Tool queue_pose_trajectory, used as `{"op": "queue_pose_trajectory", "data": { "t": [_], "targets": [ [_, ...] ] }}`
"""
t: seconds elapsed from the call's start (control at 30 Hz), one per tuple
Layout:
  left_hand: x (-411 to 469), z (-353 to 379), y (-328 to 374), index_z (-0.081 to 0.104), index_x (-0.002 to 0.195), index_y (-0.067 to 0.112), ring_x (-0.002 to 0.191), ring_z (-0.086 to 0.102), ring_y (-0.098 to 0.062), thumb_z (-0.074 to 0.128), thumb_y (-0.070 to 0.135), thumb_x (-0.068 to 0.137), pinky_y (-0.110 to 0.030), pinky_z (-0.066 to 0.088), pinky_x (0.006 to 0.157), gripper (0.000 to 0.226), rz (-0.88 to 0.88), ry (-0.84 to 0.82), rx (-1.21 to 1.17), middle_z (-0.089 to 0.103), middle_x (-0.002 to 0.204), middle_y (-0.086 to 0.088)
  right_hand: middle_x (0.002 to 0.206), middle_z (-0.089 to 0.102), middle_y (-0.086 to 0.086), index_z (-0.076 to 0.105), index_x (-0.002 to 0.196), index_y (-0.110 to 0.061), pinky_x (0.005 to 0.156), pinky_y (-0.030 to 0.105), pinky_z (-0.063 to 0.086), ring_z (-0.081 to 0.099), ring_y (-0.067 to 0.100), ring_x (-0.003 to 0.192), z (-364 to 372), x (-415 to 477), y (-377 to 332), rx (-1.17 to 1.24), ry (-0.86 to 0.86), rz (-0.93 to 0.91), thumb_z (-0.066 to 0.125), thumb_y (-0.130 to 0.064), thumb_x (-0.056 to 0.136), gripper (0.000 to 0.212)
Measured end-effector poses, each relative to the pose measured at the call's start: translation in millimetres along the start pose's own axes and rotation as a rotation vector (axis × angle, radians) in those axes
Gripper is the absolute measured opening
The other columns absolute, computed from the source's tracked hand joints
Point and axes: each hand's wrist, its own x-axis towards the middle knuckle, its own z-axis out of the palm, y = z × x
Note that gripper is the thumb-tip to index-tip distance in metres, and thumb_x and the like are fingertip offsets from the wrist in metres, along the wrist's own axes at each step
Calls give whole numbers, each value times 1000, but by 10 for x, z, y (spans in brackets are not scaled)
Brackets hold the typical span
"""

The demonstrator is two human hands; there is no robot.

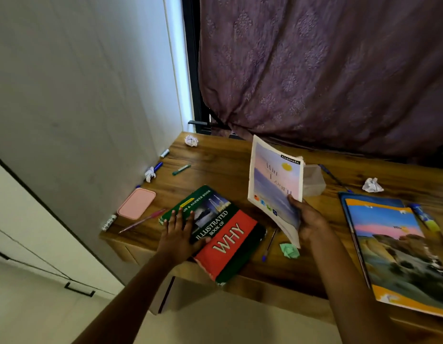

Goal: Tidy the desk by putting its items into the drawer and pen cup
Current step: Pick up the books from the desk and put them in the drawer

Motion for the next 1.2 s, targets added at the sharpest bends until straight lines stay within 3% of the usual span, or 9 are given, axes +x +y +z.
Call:
{"op": "queue_pose_trajectory", "data": {
  "t": [0.27,0.4,0.5,0.57,0.73,0.83,0.93,1.03,1.2],
  "targets": [
    [602,-435,-373,-8,149,34,145,-14,-24,18,82,75,-46,-17,109,92,439,-181,248,-13,158,-3,124,61,20,53,130,-5,64,41,59,68,28,78,-9,-96,228,-3,123,-13,64,-21,82,52],
    [356,-280,-156,8,151,27,146,-5,-24,30,60,92,-45,-3,117,71,215,3,48,3,160,-6,111,67,15,56,124,-8,63,43,58,67,30,83,-69,-194,325,30,129,-62,62,-20,83,43],
    [-12,46,126,-10,150,22,141,-20,-25,0,76,79,-40,-7,113,90,61,52,-45,-16,156,-8,95,73,9,59,118,-10,58,41,60,71,27,75,-137,-256,371,57,144,-90,59,-17,87,31],
    [-10,161,160,-21,144,22,138,-25,-23,-12,82,67,-39,-9,111,98,52,48,-24,-28,148,-6,103,71,11,59,119,-10,58,40,60,70,28,80,-151,-268,397,51,172,-98,61,-19,85,35],
    [380,65,-27,-14,148,27,141,-21,-19,-2,85,69,-41,-8,114,99,224,23,8,-25,151,0,116,65,17,57,123,-4,63,39,60,65,33,92,-89,-257,497,-20,241,-133,63,-17,85,40],
    [504,-35,-76,5,151,28,146,-7,-16,18,73,82,-39,-6,114,83,258,24,-123,-6,157,4,110,65,14,59,115,-4,58,32,59,66,26,88,92,-223,572,-112,276,-187,60,-10,89,27],
    [423,-90,-151,32,140,41,135,39,-19,37,47,96,-48,16,117,45,129,111,-520,33,152,2,118,65,13,59,115,-8,82,42,56,64,28,99,326,-61,666,-286,325,-209,64,-11,88,27],
    [159,-152,-164,43,128,42,101,62,-16,40,51,90,-43,55,87,39,-39,71,-953,54,131,-1,121,63,13,57,118,-8,87,39,51,61,29,104,563,60,759,-434,350,-199,64,-14,88,32],
    [57,-153,-214,50,127,31,89,65,-6,52,59,82,-16,53,60,52,35,62,-983,61,124,-1,117,63,9,51,123,-11,83,40,57,64,27,102,896,49,1113,-812,357,-242,67,-22,86,42]
  ]
}}
